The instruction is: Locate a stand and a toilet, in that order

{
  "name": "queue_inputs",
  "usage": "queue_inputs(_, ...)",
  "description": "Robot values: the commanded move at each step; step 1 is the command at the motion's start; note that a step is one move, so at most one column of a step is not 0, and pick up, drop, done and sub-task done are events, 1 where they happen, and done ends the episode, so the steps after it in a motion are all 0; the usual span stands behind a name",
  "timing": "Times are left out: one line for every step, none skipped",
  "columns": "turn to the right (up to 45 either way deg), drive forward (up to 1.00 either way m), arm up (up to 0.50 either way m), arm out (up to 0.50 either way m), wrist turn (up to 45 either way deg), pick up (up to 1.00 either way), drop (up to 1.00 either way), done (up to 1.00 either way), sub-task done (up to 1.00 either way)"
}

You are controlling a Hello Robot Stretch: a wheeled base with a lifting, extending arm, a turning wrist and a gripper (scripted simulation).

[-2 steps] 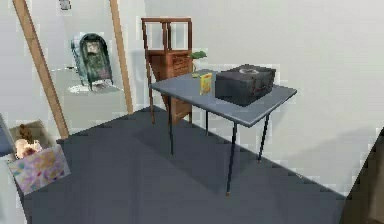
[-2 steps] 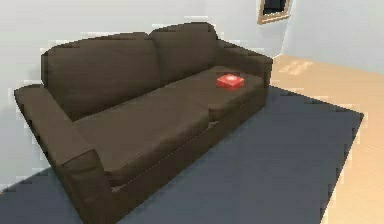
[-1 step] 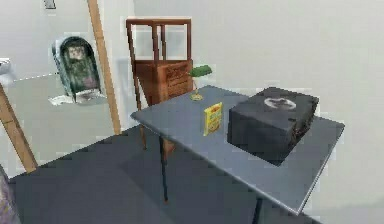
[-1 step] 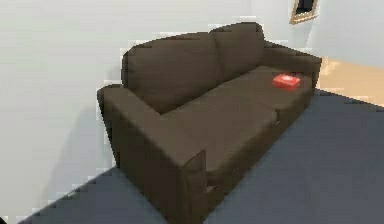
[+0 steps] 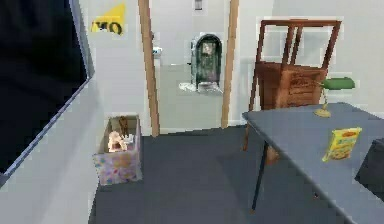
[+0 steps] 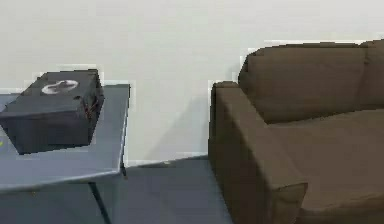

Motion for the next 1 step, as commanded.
queue_inputs(0.0, 1.0, 0.0, 0.0, 0.0, 0.0, 0.0, 0.0, 0.0)
